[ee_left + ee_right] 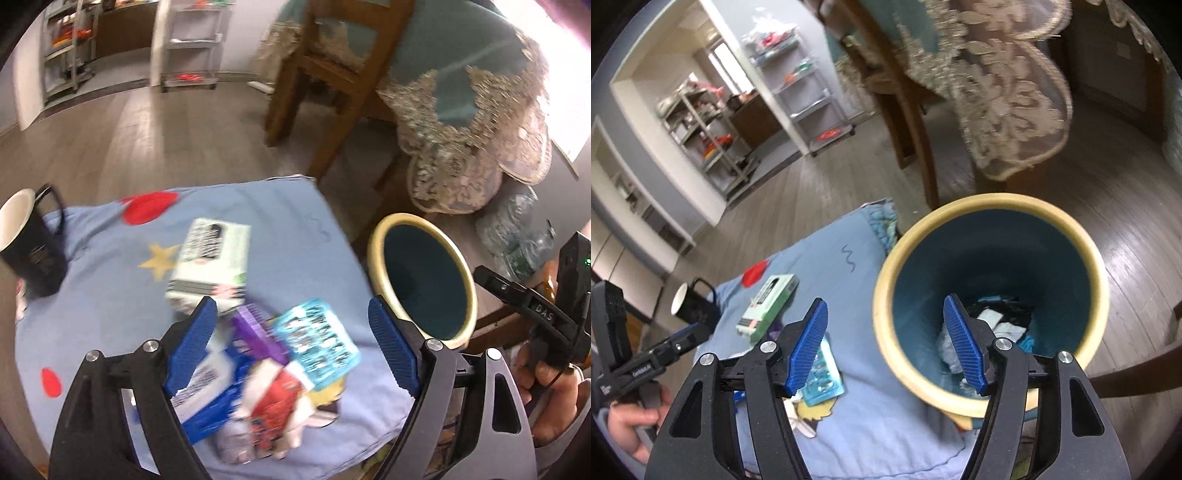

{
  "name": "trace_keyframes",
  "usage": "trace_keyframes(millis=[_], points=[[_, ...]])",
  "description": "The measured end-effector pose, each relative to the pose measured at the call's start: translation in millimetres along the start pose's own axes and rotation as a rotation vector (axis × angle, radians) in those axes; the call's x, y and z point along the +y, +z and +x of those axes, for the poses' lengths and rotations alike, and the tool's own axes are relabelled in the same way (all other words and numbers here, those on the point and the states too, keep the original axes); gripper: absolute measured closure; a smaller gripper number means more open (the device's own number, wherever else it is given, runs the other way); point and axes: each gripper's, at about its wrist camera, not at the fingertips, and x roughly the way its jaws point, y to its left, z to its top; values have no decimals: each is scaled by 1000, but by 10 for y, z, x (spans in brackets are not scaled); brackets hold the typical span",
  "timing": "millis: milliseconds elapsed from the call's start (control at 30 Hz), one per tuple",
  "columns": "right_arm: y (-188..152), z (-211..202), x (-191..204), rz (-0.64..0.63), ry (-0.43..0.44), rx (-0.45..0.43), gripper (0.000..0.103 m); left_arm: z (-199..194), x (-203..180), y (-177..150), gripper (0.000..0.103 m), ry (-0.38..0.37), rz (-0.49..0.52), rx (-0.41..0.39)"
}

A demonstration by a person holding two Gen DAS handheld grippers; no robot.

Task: Collect trash
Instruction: 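Move both open tools back over the cushion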

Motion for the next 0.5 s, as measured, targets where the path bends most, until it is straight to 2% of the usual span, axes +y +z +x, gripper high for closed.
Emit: trace_keyframes(millis=[200,500], points=[[-51,133,226,-58,32,44,35,-110,432,-133,21,68,-63,1],[-126,302,461,-124,62,98,35,-87,663,-420,21,119,-59,50]])
